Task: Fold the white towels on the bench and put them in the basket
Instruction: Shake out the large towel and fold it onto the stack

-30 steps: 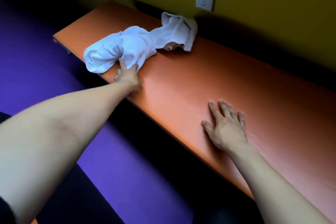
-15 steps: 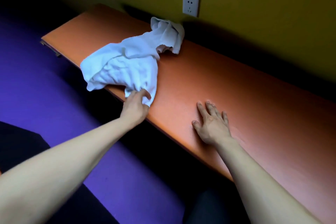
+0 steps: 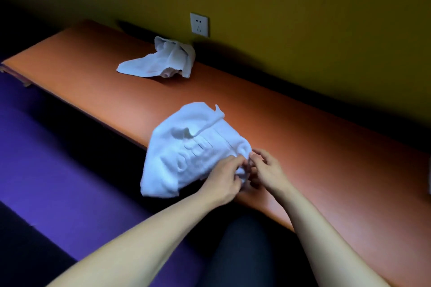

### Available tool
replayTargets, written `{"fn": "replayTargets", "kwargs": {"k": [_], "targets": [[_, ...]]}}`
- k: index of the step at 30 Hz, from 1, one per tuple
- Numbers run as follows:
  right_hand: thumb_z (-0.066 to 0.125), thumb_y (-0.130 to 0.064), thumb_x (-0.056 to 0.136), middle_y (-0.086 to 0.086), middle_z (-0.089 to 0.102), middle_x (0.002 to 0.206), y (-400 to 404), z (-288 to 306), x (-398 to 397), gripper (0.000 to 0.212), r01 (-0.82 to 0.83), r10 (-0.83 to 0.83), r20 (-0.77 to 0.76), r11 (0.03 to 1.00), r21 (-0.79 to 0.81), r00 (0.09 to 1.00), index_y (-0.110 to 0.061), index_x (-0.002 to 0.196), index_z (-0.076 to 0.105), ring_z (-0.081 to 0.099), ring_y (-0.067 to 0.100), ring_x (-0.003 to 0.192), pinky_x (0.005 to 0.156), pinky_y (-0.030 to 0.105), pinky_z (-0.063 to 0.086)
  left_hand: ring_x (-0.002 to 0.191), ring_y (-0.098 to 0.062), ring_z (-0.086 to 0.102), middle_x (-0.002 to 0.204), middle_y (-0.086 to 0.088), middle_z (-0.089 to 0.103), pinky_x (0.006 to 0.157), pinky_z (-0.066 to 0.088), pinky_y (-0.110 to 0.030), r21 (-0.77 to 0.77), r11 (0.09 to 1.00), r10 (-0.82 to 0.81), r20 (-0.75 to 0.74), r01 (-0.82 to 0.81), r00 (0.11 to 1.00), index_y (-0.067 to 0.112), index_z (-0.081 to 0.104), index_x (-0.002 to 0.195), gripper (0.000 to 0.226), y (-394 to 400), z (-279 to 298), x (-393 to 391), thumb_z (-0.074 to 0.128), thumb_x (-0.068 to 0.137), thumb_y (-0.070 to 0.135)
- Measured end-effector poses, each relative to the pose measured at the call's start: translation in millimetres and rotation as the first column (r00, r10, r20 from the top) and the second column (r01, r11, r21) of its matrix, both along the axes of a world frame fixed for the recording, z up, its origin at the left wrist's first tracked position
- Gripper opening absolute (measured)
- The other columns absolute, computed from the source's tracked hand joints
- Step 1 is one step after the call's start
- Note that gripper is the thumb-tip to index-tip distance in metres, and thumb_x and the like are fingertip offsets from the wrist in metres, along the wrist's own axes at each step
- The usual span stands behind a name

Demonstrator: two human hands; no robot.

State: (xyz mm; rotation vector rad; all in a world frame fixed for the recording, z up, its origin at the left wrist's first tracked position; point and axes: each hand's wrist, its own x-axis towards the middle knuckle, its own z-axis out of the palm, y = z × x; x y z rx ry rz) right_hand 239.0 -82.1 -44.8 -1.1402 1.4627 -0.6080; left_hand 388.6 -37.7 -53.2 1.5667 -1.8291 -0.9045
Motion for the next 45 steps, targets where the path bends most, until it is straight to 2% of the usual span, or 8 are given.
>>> {"fn": "replayTargets", "kwargs": {"k": [6, 13, 17, 19, 22, 26, 34, 45], "targets": [[0.057, -0.014, 0.101, 0.011, 0.069, 0.087, 9, 6, -24, 0.01, -0.012, 0.013, -0.014, 1.0, 0.016, 1.0, -0.017, 0.104, 0.066, 0.065, 0.011, 0.051, 0.048, 0.026, 0.05, 0.088, -0.021, 0.059, 0.09, 0.002, 0.062, 0.082, 0.05, -0.041, 0.105, 0.994, 0.023, 0.048, -0.028, 0.999, 0.026, 0.052, 0.109, 0.028, 0, 7, -16, 0.045, 0.083, 0.019], [0.058, -0.02, 0.097, -0.01, 0.074, 0.081, 13, -6, 19, 0.02, -0.116, 0.113, -0.056, 0.993, -0.038, 0.992, -0.038, 0.09, 0.065, 0.071, 0.017, 0.074, 0.064, 0.031, 0.057, 0.079, -0.02, 0.062, 0.086, 0.006, 0.059, 0.071, 0.047, -0.033, 0.149, 0.949, 0.266, 0.084, -0.276, 0.96, 0.02, 0.046, 0.103, 0.011, -13, 26, 20, 0.051, 0.093, 0.02], [0.063, -0.026, 0.084, -0.004, 0.076, 0.078, 6, -19, 31, 0.008, -0.131, 0.126, -0.138, 0.991, -0.026, 0.982, -0.027, 0.089, 0.07, 0.072, 0.021, 0.074, 0.077, 0.042, 0.06, 0.07, -0.027, 0.073, 0.084, -0.003, 0.071, 0.064, 0.063, -0.044, 0.322, 0.919, 0.229, 0.034, -0.228, 0.973, 0.022, 0.058, 0.097, 0.015, -21, 49, 32, 0.045, 0.091, 0.021], [0.066, -0.025, 0.084, -0.004, 0.074, 0.073, 3, -23, 32, 0.005, -0.105, 0.103, -0.162, 0.994, -0.003, 0.981, -0.023, 0.085, 0.07, 0.069, 0.021, 0.07, 0.076, 0.041, 0.059, 0.068, -0.022, 0.072, 0.078, 0.003, 0.073, 0.063, 0.061, -0.04, 0.181, 0.93, 0.3, 0.126, -0.319, 0.946, 0.022, 0.062, 0.093, 0.014, -25, 63, 43, 0.048, 0.092, 0.023], [0.064, -0.023, 0.089, 0.0, 0.071, 0.082, 0, -26, 30, 0.007, -0.085, 0.07, -0.218, 0.994, -0.062, 0.974, -0.017, 0.092, 0.067, 0.065, 0.022, 0.078, 0.071, 0.035, 0.051, 0.098, -0.025, 0.06, 0.107, 0.0, 0.065, 0.079, 0.047, -0.038, -0.139, 0.874, 0.485, 0.322, -0.466, 0.813, 0.018, 0.053, 0.114, 0.027, -37, 67, 67, 0.06, 0.091, 0.03], [0.057, -0.019, 0.096, 0.005, 0.067, 0.096, -9, -23, 16, 0.017, -0.06, 0.029, -0.248, 0.991, -0.12, 0.968, -0.009, 0.109, 0.06, 0.06, 0.023, 0.087, 0.071, 0.026, 0.037, 0.126, -0.04, 0.045, 0.135, -0.015, 0.053, 0.1, 0.039, -0.044, 0.064, 0.817, 0.475, 0.49, -0.574, 0.731, 0.008, 0.048, 0.135, 0.058, -68, 41, 91, 0.06, 0.092, 0.044], [0.052, -0.003, 0.081, 0.0, 0.072, 0.087, -24, 35, -50, 0.03, 0.091, -0.248, -0.38, 0.918, -0.385, 0.891, -0.023, 0.093, 0.071, 0.064, 0.023, 0.085, 0.076, 0.029, 0.05, 0.076, -0.027, 0.053, 0.069, -0.001, 0.054, 0.066, 0.035, -0.032, -0.046, 0.813, 0.583, 0.062, -0.581, 0.81, 0.016, 0.058, 0.08, 0.018, -92, 65, 114, 0.051, 0.096, 0.018], [0.054, -0.01, 0.091, 0.015, 0.07, 0.112, -1, 170, -146, 0.021, 0.123, -0.465, -0.358, 0.73, -0.672, 0.81, -0.006, 0.107, 0.067, 0.062, 0.034, 0.108, 0.086, 0.034, 0.043, 0.087, -0.02, 0.043, 0.081, -0.004, 0.05, 0.064, 0.033, -0.029, -0.051, 0.807, 0.555, -0.275, -0.588, 0.785, 0.018, 0.045, 0.067, 0.029, -75, 227, 85, 0.046, 0.095, 0.025]]}}
